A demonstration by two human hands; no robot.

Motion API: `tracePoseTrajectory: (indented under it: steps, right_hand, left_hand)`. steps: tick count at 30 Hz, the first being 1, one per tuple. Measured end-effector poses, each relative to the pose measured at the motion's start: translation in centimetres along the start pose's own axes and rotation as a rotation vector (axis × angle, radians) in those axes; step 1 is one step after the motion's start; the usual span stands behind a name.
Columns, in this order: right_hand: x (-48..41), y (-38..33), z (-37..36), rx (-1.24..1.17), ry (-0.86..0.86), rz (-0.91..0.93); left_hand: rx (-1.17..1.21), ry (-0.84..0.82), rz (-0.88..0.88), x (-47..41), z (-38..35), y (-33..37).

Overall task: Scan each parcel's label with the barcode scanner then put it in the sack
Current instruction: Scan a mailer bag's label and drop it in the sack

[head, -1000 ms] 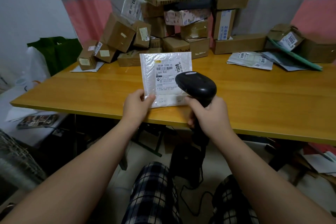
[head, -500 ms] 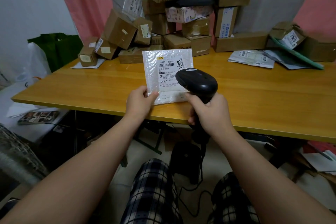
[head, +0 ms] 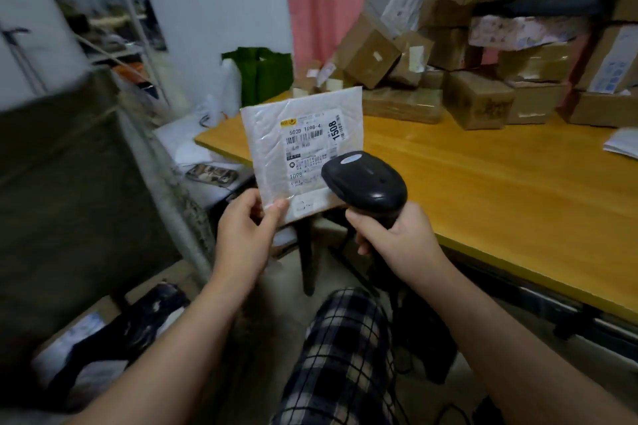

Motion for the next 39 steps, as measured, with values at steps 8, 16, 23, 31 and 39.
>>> tracePoseTrajectory:
  steps: [8, 16, 23, 31, 39]
  right_hand:
    - [-1.2, -4.0, -18.5, -0.07, -0.369, 0.057]
    - [-0.9, -4.6, -27.2, 0.143, -0.484, 0.087]
    - [-2.9, -2.1, -25.8, 0.118, -0.379, -0.038]
    - [-4.0, -0.9, -20.3, 0.077, -0.252, -0.07]
    - [-4.5, -0.6, -4.9, -0.015, 0.047, -0.146]
  left_hand:
    - [-0.298, 0.421, 0.061, 5.5, 22.3, -4.0]
    - [-0.855, 0.23, 0.189, 4.2, 28.2, -10.5]
    - [-1.138, -0.06, 0.369, -1.1, 22.1, -15.9]
    - [-0.893, -0.053, 0.148, -3.1, 14.2, -10.3]
    - [-0.656, -0.211, -0.088, -5.3, 0.5, -0.8]
Point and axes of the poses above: each hand's wrist, its own x-axis away from the middle knuckle, its own z-axis out of the back of the hand, y = z × x, the point moved 10 cm from there along -x, towards the middle knuckle, and after that the axes turned 15 degrees about x, right-handed, at the moved point
